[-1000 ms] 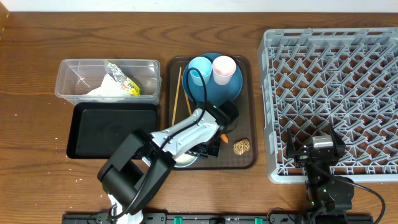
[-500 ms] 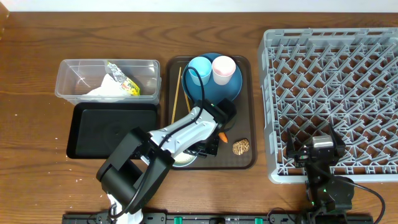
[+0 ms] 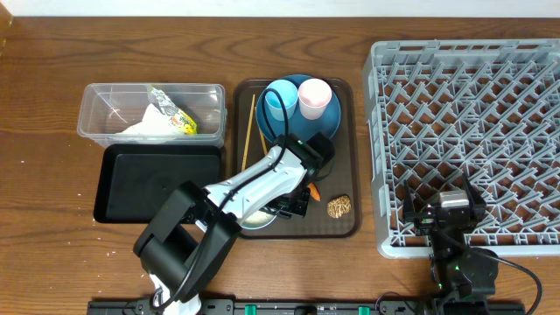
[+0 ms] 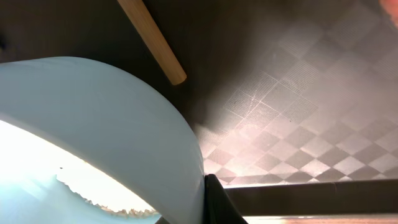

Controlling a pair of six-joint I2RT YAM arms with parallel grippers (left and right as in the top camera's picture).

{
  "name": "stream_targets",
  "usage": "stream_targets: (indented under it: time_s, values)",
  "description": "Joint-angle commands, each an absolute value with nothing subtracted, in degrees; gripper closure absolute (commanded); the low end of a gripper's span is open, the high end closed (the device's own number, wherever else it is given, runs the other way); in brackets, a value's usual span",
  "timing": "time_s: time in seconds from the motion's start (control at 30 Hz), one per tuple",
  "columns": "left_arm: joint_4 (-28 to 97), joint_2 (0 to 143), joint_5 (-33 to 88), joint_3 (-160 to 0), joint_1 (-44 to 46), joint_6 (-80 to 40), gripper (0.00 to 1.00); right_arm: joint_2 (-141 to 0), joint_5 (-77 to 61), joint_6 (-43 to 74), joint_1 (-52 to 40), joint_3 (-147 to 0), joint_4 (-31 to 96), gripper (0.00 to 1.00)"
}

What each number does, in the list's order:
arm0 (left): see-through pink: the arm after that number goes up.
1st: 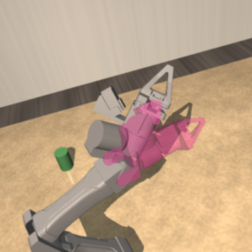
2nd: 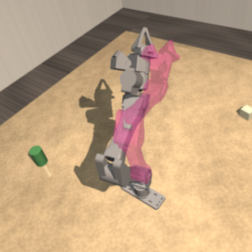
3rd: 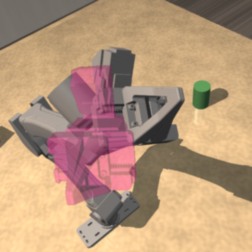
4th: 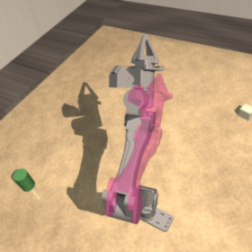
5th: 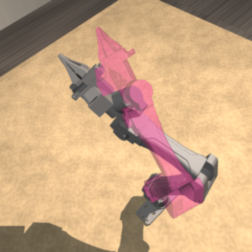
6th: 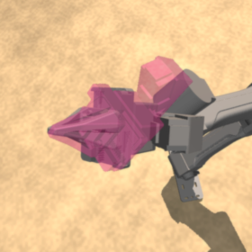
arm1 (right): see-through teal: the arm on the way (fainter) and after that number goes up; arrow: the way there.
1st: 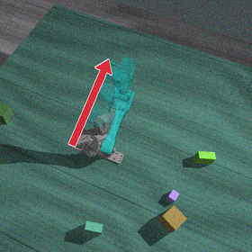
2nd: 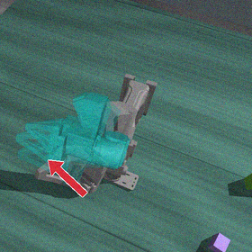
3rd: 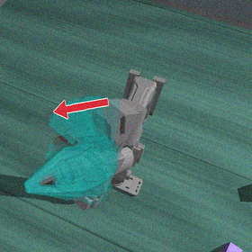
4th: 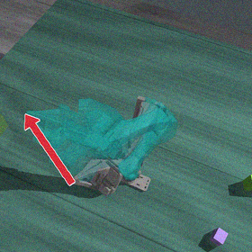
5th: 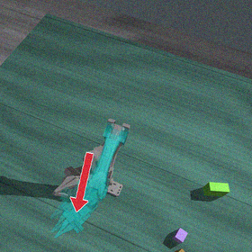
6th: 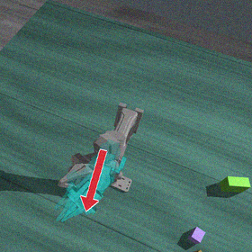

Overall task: Sort waste into correct bins and load items into the dishwasher rack
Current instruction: 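Lift the rice bowl and carry it left over the black tray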

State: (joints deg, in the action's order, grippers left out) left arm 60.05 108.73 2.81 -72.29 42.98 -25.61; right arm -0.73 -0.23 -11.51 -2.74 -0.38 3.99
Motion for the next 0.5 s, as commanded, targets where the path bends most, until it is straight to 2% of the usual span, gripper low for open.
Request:
stream_targets:
  time_s: [0.0, 0.23, 0.47]
  values:
    - [60.4, 106.2, 1.8, -73.9, 42.7, -24.0, 0.94, -0.6, -0.4, -11.9, -2.3, -0.3, 4.2, 0.01]
    - [60.4, 102.0, 0.2, -73.9, 40.3, -23.5, 0.94, -0.6, -0.4, -11.9, -2.3, -0.3, 4.2, 0.01]
    - [60.2, 95.0, 0.5, -73.9, 32.8, -20.8, 0.94, -0.6, -0.4, -11.9, -2.3, -0.3, 4.2, 0.01]
